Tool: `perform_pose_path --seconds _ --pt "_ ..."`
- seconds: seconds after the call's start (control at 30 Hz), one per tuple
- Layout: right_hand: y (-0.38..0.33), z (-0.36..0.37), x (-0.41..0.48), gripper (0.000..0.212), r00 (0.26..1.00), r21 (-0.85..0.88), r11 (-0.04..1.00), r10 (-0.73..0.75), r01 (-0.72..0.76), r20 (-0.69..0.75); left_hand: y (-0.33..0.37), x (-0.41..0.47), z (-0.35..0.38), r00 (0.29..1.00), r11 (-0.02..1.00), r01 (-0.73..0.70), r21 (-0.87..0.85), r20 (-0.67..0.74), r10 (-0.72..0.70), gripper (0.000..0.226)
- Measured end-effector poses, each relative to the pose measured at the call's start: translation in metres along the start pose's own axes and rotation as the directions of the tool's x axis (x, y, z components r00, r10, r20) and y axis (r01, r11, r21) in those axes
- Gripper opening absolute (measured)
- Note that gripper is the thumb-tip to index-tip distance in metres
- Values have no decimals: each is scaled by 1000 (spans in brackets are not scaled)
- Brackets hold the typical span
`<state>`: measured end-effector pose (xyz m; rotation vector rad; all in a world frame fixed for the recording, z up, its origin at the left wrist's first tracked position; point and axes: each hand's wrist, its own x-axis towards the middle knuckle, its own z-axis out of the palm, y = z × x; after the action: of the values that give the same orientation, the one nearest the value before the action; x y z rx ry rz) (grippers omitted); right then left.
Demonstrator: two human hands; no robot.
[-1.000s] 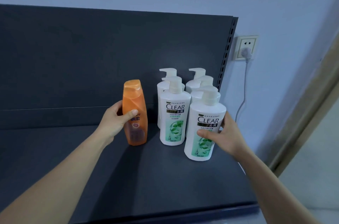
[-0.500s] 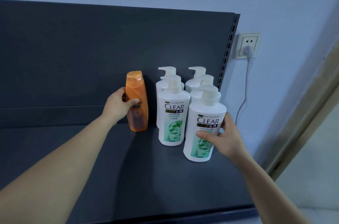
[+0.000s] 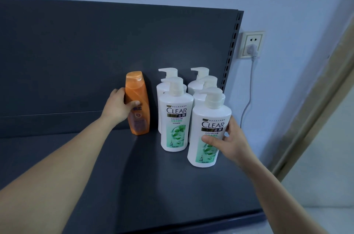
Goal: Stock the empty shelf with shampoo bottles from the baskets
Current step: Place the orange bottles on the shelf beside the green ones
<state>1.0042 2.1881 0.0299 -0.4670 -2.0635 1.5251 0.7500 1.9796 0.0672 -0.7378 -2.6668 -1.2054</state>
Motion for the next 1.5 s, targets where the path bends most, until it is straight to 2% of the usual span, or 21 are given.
perform_pose_path --seconds 0.2,0.37,0.53,0.7,0.8,0.9,1.0,1.13,1.27,1.37,1.5 --pt "1 1 1 60 1000 -26 1000 3 -3 -3 6 -1 -5 1000 1000 12 25 11 -13 35" --pt "0 4 -3 57 1000 -39 999 5 -6 -27 3 -11 -5 1000 1000 28 7 -8 -28 54" --pt "-3 7 -11 63 997 -65 997 30 -35 -68 -12 -27 -4 998 994 51 100 36 -54 59" --pt "-6 14 -33 79 982 -260 956 98 -137 -159 -28 -51 -3 986 966 -18 258 165 -26 60" --pt "-13 18 -52 88 954 -452 847 196 -281 -226 -35 -67 -4 955 929 -154 336 290 53 55" --pt "-18 23 -78 79 935 -610 716 193 -341 -296 -34 -83 -8 908 876 -314 366 386 165 52" --pt "-26 28 -113 71 903 -664 622 194 -415 -383 -25 -101 -12 849 813 -461 356 445 287 51" --pt "-39 30 -168 70 859 -710 487 229 -508 -458 -4 -130 -11 747 730 -621 286 497 441 48" --pt "-52 30 -231 65 803 -714 367 268 -596 -533 22 -166 -3 629 639 -741 204 541 558 49" --pt "-57 29 -280 69 769 -718 280 304 -637 -563 39 -203 6 534 579 -807 113 556 637 51" --pt "-63 23 -345 68 690 -669 196 339 -717 -640 62 -254 23 381 454 -890 25 586 715 54"
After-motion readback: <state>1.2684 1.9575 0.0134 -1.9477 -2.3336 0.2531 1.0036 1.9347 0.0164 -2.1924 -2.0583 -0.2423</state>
